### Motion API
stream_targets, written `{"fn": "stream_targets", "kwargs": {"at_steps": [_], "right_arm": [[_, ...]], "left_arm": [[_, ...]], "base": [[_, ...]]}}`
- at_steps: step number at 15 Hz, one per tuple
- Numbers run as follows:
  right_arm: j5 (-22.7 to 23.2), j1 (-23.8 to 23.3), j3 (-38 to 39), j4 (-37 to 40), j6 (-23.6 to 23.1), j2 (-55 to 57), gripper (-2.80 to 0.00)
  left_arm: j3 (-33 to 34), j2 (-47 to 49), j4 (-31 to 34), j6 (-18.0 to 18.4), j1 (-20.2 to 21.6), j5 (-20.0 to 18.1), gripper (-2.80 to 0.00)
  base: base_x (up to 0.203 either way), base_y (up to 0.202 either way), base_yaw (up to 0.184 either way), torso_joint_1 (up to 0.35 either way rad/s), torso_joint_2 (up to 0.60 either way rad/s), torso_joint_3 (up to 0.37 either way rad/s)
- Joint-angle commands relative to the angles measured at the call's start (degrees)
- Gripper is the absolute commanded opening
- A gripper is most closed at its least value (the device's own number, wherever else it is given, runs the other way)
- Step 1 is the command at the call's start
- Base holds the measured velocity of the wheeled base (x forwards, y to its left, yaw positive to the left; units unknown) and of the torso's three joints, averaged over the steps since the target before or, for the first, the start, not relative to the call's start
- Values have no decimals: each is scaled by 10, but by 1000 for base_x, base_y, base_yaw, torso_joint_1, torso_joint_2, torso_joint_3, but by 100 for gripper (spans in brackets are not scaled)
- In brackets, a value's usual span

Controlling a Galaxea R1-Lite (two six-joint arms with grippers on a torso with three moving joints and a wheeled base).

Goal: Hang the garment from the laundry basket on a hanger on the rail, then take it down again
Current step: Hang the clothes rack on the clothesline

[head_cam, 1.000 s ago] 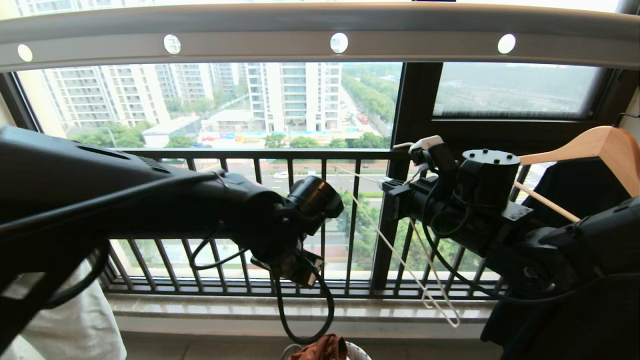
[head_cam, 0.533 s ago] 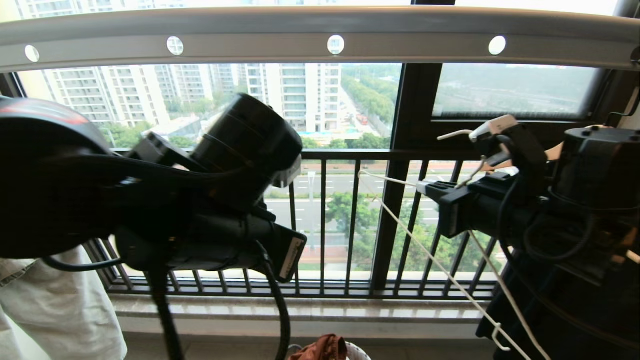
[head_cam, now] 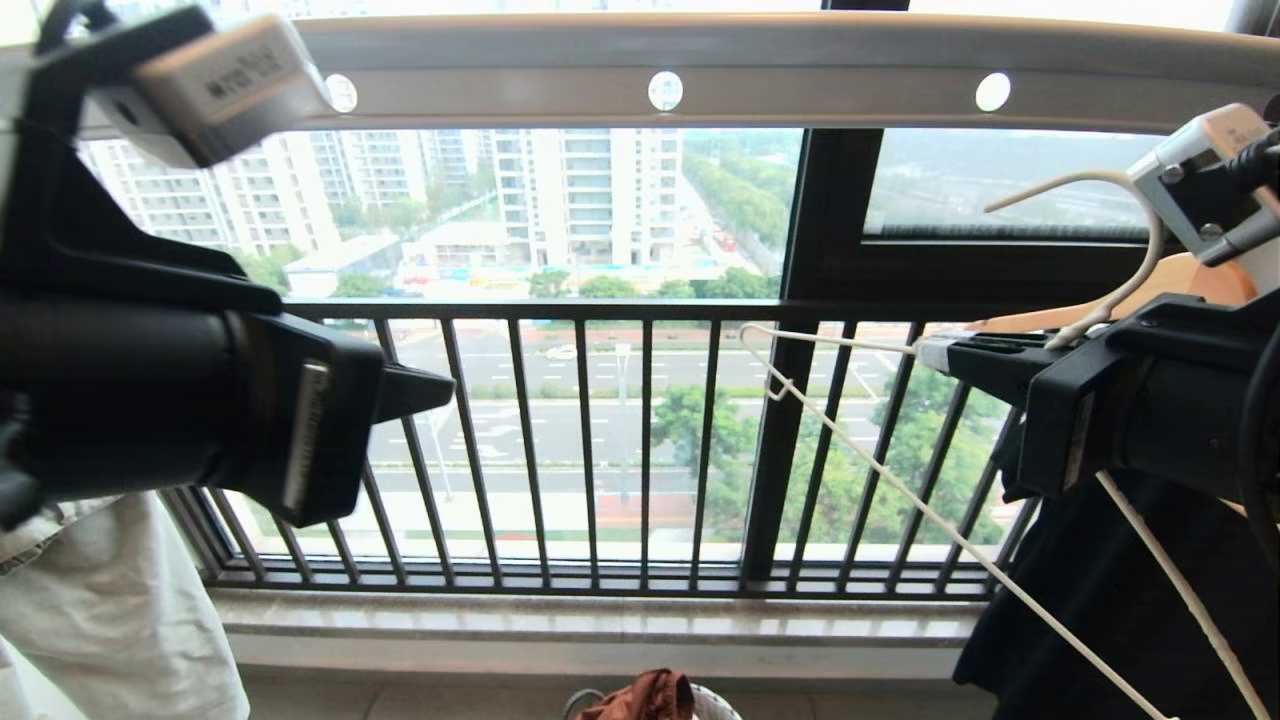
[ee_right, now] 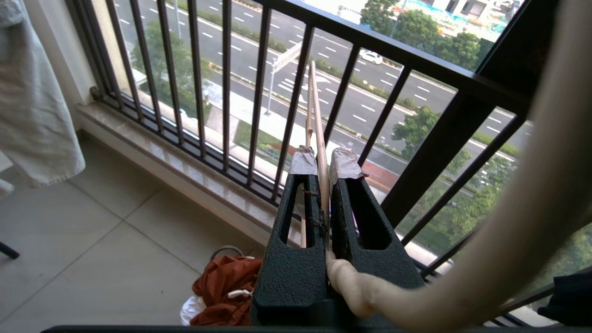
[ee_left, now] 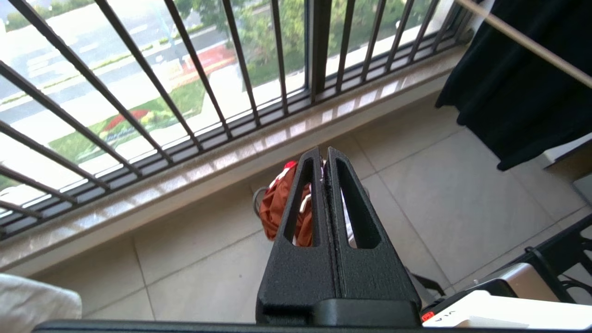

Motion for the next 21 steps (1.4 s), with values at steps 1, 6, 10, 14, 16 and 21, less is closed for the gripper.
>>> {"fn": "stream_targets", "kwargs": {"at_steps": [1,6,10,14,16,21], "right_arm": [[-64,79,-47,3,0,47,-280],[-151,120,-185,5,-1,156,-280],[-172,121,-288,9,-2,238,-280],[-178,121,-361,23,-2,296,-280],[-179,119,-381,23,-8,316,-280],[-180,97,-419,22,-15,349,-280]], "left_arm": [[-5,-54,2,6,-1,0,-280],[-4,-91,2,23,-8,1,-280],[3,-108,2,39,-8,3,-280],[4,-128,1,45,-7,3,-280],[4,-130,1,46,-8,3,-280],[4,-140,1,48,-7,3,-280]], "base": [[0,0,0,0,0,0],[0,0,0,0,0,0],[0,0,0,0,0,0],[0,0,0,0,0,0],[0,0,0,0,0,0],[0,0,0,0,0,0]]}}
